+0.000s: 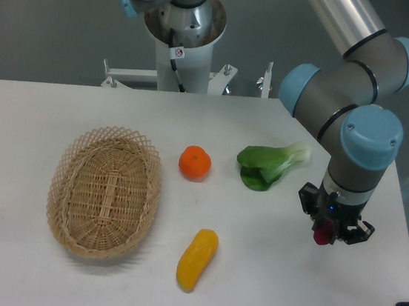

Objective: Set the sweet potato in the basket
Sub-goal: 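Lift the held purple sweet potato and start moving toward the basket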

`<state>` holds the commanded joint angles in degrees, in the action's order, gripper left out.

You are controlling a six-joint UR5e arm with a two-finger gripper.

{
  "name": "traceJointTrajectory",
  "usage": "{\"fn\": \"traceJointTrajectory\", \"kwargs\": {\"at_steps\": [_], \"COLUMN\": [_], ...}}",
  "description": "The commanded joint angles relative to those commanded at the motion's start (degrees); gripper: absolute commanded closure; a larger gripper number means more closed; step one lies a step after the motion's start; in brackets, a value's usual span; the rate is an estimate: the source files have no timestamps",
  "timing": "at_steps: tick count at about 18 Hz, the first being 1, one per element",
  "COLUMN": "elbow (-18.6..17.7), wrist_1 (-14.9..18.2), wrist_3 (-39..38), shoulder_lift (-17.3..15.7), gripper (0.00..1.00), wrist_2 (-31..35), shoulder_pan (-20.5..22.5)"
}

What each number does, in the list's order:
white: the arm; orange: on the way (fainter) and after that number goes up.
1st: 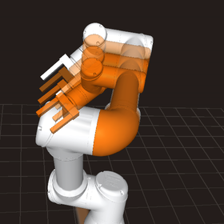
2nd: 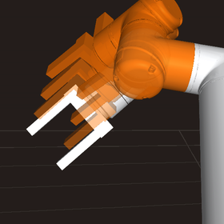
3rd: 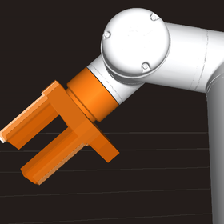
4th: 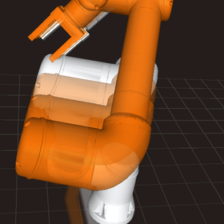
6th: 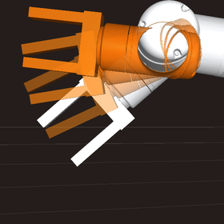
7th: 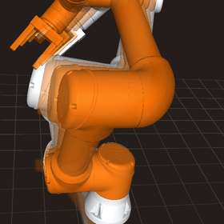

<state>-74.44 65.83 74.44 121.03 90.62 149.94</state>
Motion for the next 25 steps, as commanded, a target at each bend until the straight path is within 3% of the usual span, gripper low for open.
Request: {"fn": "traceJointTrajectory", "kwargs": {"at_steps": [17, 25], "elbow": [-1.23, -2.55], "wrist_1": [0.09, 0.00], "wrist_3": [-0.70, -4.39], "shoulder_lift": [-0.26, -0.88], "gripper": [0.95, 0.96], "wrist_2": [-0.35, -2.20], "shoulder_pan": [-0.17, -4.56]}}
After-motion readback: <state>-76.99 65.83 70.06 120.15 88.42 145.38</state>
